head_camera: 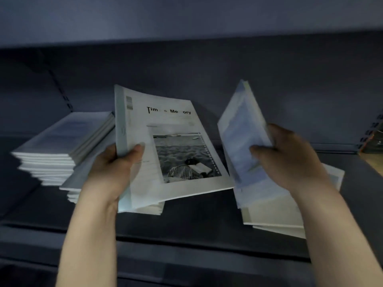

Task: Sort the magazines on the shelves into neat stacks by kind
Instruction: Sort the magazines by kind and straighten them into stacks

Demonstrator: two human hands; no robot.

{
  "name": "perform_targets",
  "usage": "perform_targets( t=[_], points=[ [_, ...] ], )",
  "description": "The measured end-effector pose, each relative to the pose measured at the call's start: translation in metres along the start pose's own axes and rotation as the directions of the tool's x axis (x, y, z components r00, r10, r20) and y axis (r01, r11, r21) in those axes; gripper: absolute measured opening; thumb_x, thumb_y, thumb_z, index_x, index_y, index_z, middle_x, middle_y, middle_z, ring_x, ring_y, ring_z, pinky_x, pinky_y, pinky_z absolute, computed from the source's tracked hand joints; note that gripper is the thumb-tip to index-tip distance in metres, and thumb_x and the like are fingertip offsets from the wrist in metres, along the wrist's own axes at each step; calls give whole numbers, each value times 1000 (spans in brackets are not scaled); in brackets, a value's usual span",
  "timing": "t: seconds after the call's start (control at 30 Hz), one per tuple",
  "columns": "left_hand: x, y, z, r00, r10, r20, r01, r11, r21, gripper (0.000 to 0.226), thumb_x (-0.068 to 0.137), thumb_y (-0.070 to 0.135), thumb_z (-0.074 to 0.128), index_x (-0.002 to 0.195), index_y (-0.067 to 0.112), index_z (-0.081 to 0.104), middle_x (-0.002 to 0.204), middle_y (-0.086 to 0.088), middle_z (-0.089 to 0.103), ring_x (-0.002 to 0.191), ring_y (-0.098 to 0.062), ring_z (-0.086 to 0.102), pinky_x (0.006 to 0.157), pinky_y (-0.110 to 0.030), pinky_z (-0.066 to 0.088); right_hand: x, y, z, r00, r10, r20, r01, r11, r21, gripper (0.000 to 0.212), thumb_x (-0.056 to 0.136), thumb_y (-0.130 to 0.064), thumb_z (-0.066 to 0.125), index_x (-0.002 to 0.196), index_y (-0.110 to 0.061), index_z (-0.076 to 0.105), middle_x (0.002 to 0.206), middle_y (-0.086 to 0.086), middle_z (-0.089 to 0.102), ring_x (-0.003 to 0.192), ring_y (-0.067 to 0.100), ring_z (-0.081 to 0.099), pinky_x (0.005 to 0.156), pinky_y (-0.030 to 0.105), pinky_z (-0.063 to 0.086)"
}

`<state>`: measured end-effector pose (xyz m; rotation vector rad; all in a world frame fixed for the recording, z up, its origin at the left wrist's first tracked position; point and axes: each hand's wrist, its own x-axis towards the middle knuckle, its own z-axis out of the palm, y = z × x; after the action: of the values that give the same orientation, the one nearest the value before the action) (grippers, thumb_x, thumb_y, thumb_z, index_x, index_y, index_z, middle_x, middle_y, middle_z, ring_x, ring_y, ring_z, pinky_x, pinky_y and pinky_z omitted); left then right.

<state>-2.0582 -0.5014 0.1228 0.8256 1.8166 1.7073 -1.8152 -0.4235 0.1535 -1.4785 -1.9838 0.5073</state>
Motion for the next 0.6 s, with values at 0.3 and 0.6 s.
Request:
perform_targets(
  t=[0.3,0.6],
  points=[
    [55,-12,-85,996,-38,85,27,991,134,35,82,31,68,115,22,64,94,13,68,89,-4,60,70,-16,41,1,-73,58,993,-110,-53,99,980,-170,19,90,-17,47,75,-20,36,67,-4,43,62,16,44,57,27,31],
    [104,-18,-106,973,-27,227,-95,857,507,19,77,41,71,89,26,68,82,4,68,75,-6,59,66,-22,44,-3,-118,82,993,-74,-96,52,975,-217,10,87,-13,47,92,-21,49,66,-7,42,73,24,49,69,29,36]
  ],
)
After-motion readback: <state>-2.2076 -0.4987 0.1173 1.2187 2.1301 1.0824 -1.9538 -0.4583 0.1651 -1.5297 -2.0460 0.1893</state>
